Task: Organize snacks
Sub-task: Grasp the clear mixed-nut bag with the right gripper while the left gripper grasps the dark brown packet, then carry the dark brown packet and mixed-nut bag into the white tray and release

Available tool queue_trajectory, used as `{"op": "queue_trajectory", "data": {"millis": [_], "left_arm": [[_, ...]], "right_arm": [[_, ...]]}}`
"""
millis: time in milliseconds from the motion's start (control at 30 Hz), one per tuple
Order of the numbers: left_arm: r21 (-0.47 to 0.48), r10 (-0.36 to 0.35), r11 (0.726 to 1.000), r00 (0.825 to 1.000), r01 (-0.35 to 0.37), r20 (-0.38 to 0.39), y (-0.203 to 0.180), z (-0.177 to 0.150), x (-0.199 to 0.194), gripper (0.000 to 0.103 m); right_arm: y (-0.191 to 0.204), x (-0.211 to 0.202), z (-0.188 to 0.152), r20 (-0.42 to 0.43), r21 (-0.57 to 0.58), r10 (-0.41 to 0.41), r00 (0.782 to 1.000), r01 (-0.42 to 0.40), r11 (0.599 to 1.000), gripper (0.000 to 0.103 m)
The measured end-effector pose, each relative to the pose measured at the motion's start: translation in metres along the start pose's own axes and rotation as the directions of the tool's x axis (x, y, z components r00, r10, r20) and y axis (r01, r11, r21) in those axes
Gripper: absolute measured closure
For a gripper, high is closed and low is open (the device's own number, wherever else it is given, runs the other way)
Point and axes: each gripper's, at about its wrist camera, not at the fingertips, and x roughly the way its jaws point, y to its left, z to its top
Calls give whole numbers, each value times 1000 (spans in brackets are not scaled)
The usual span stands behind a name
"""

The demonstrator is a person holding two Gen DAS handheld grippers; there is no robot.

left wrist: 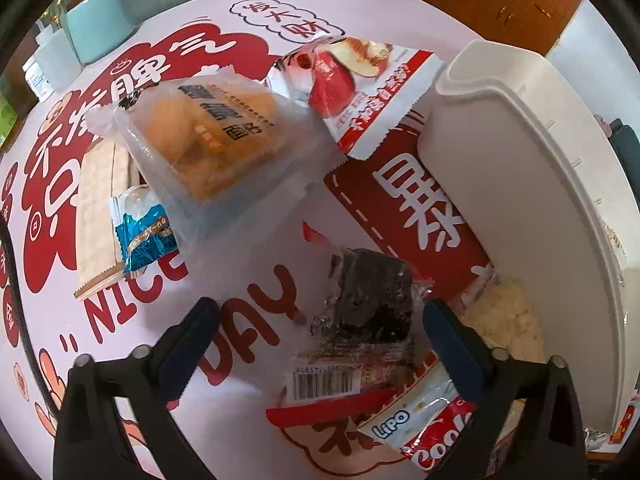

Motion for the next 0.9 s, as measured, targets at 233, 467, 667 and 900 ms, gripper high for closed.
{"op": "queue_trajectory", "data": {"millis": [233, 467, 667, 900], "left_arm": [[35, -30, 999, 999, 29, 35, -17, -1, -19, 55], [-10, 3, 1000, 999, -3, 50, -10, -11, -38, 59], [-48, 8, 999, 997, -4, 83, 10, -27, -69, 60], [-35, 3, 999, 987, 3, 161, 1, -33, -122, 60]], "right_arm": [[-5, -1, 3, 1, 8, 34, 999, -34, 999, 54], [-6, -8, 4, 0, 7, 63, 998, -63, 998, 55], [-7, -24, 7, 16, 3, 96, 995, -96, 995, 56], [-8, -60, 29, 93, -37, 156, 983, -153, 988, 56]]}}
